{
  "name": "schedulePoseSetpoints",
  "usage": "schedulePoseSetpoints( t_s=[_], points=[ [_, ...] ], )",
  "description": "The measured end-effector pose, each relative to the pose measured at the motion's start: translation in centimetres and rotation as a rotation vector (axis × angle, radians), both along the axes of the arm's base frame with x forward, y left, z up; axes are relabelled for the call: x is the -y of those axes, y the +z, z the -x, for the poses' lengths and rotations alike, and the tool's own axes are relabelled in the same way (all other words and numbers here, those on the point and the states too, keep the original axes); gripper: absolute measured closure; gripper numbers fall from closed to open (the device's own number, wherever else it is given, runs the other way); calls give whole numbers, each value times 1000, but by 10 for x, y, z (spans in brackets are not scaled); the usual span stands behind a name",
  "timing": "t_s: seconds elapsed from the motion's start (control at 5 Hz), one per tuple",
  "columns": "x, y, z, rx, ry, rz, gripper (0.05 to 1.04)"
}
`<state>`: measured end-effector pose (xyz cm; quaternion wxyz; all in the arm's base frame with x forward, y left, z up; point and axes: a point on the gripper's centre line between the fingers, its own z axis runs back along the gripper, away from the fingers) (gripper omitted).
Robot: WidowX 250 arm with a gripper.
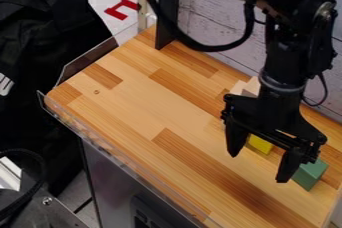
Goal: Put the green cube on top of the brown cube
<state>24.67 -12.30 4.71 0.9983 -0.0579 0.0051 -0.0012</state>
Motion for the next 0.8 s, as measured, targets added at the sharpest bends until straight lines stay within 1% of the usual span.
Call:
schedulePoseSetpoints(
  t_s=[0.2, 0.4, 0.6, 0.8],
  points=[
    [-1, -9, 4, -33, -3, -14, 84],
    [11, -12, -8, -55, -47, -28, 84],
    [27, -8, -17, -69, -84, -83, 84],
    [36, -9, -27, -70, -80, -98, 84]
  ],
)
